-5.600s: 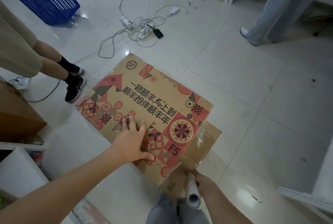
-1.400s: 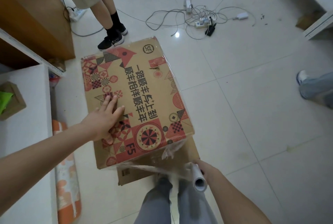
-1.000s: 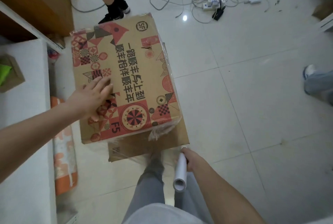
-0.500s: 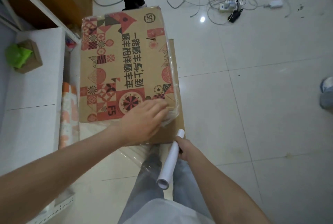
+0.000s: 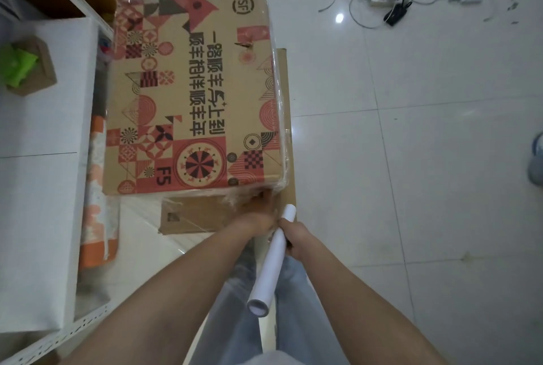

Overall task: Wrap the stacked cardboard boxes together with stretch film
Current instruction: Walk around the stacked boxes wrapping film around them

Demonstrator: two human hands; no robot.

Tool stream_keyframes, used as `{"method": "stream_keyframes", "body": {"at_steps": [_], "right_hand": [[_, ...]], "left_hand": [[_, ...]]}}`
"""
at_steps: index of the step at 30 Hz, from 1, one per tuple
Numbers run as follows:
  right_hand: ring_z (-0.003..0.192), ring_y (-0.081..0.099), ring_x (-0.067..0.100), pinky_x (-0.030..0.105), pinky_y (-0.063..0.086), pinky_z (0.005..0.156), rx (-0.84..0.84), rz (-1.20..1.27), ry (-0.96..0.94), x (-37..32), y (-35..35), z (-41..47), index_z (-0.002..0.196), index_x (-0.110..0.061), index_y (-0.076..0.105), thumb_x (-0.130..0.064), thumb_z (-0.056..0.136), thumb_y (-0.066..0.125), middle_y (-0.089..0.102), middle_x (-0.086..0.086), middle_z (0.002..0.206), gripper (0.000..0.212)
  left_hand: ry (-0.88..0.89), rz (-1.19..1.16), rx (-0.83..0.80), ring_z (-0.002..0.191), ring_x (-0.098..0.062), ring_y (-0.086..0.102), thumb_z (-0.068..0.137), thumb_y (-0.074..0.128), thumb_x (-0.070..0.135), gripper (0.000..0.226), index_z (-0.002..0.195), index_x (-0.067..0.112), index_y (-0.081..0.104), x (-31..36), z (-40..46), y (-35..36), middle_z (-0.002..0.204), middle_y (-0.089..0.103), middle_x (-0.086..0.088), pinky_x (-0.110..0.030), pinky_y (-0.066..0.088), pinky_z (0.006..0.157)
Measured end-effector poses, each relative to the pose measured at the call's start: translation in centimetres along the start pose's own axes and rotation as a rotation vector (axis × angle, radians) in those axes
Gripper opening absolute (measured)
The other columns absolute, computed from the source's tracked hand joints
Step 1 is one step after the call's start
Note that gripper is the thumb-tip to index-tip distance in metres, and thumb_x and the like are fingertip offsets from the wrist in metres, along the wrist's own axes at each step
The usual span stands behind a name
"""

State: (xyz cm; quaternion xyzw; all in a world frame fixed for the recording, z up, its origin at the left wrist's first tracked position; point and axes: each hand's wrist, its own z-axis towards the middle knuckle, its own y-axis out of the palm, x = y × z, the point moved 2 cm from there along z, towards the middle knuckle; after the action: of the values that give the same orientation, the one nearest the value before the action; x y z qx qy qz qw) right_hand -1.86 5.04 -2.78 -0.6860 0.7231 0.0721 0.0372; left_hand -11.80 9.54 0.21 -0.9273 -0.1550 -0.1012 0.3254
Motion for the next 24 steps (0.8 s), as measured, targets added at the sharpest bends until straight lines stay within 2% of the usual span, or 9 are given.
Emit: {"method": "stream_keyframes", "body": {"at_steps": [3, 6, 10, 13, 17, 19, 20, 22, 24], "right_hand": [[0.065, 0.049, 0.017, 0.022, 0.049, 0.04, -0.017, 0.024, 0.028, 0.3, -0.4, 0.5, 0.114, -0.008, 0.042, -0.031, 0.104, 0.035, 0.049, 0.007, 0.076, 0.026], [0.068, 0.05, 0.02, 0.029, 0.048, 0.056, -0.015, 0.03, 0.029, 0.1, 0.0, 0.3, 0.119, -0.005, 0.043, -0.029, 0.101, 0.041, 0.054, 0.012, 0.088, 0.029], [0.086, 0.053, 0.03, 0.031, 0.047, 0.067, -0.032, 0.062, 0.017, 0.1, 0.1, 0.7, 0.137, 0.004, 0.035, -0.028, 0.1, 0.044, 0.048, 0.018, 0.111, 0.049], [0.097, 0.055, 0.034, 0.037, 0.052, 0.075, -0.06, 0.078, 0.045, 0.2, -0.2, 1.1, 0.126, 0.002, 0.043, -0.022, 0.097, 0.05, 0.055, 0.017, 0.102, 0.039], [0.099, 0.056, 0.034, 0.044, 0.052, 0.085, -0.053, 0.066, 0.06, 0.0, -0.4, 0.8, 0.109, -0.002, 0.041, -0.019, 0.096, 0.05, 0.055, 0.014, 0.088, 0.023], [0.101, 0.057, 0.035, 0.048, 0.051, 0.094, -0.041, 0.046, 0.056, -0.2, -0.3, 0.6, 0.109, -0.001, 0.041, -0.018, 0.096, 0.051, 0.055, 0.016, 0.091, 0.023], [0.101, 0.057, 0.035, 0.047, 0.05, 0.096, -0.04, 0.04, 0.055, -0.3, -0.2, 0.5, 0.108, -0.001, 0.041, -0.018, 0.096, 0.051, 0.056, 0.017, 0.095, 0.023], [0.103, 0.057, 0.035, 0.046, 0.049, 0.097, -0.031, 0.03, 0.046, -0.4, -0.1, 0.4, 0.108, -0.002, 0.041, -0.018, 0.095, 0.05, 0.056, 0.018, 0.097, 0.022], [0.104, 0.058, 0.035, 0.046, 0.05, 0.097, -0.024, 0.021, 0.039, -0.5, -0.1, 0.5, 0.108, -0.003, 0.041, -0.018, 0.095, 0.05, 0.056, 0.015, 0.09, 0.022]], "left_hand": [[-0.004, 0.115, 0.001, 0.127, -0.026, 0.041, 0.098, 0.036, 0.03, 0.046, 0.141, 0.014, 0.03, -1.6, 0.0, 1.4, 0.142, 0.039, -0.009, -0.04, 0.035, 0.105], [0.007, 0.209, 0.072, 0.14, -0.024, 0.027, 0.098, 0.04, 0.019, 0.051, 0.147, 0.012, 0.026, -2.1, -0.2, 0.9, 0.154, 0.024, -0.006, -0.04, 0.025, 0.114], [0.067, 0.052, 0.161, 0.123, -0.026, 0.049, 0.099, 0.039, 0.018, 0.036, 0.133, 0.011, 0.049, -1.8, 0.6, -1.1, 0.136, 0.051, -0.008, -0.036, 0.037, 0.103], [0.148, -0.036, 0.029, 0.131, -0.024, 0.042, 0.098, 0.042, 0.013, 0.037, 0.134, 0.009, 0.05, -3.1, 1.3, -1.2, 0.14, 0.047, -0.007, -0.032, 0.029, 0.109], [0.094, -0.13, -0.14, 0.139, -0.022, 0.031, 0.1, 0.04, 0.018, 0.034, 0.133, 0.019, 0.045, -4.7, 0.6, -2.3, 0.148, 0.037, -0.005, -0.032, 0.024, 0.113], [0.032, -0.315, -0.245, 0.142, -0.021, 0.023, 0.099, 0.043, 0.024, 0.044, 0.142, 0.013, 0.036, -5.1, -0.4, -3.6, 0.152, 0.028, -0.004, -0.017, 0.023, 0.111], [-0.015, -0.42, -0.29, 0.143, -0.02, 0.021, 0.096, 0.047, 0.038, 0.057, 0.145, 0.014, 0.032, -5.1, -1.1, -4.4, 0.153, 0.025, -0.003, -0.013, 0.023, 0.109], [-0.085, -0.552, -0.336, 0.143, -0.019, 0.022, 0.07, 0.054, 0.077, 0.098, 0.148, 0.025, 0.027, -5.3, -2.3, -5.9, 0.155, 0.024, 0.001, -0.03, 0.023, 0.115], [-0.168, -0.75, -0.341, 0.136, -0.021, 0.035, 0.062, 0.063, 0.074, 0.099, 0.144, 0.025, 0.036, -5.6, -3.2, -6.6, 0.149, 0.036, 0.001, -0.043, 0.031, 0.113]]}}
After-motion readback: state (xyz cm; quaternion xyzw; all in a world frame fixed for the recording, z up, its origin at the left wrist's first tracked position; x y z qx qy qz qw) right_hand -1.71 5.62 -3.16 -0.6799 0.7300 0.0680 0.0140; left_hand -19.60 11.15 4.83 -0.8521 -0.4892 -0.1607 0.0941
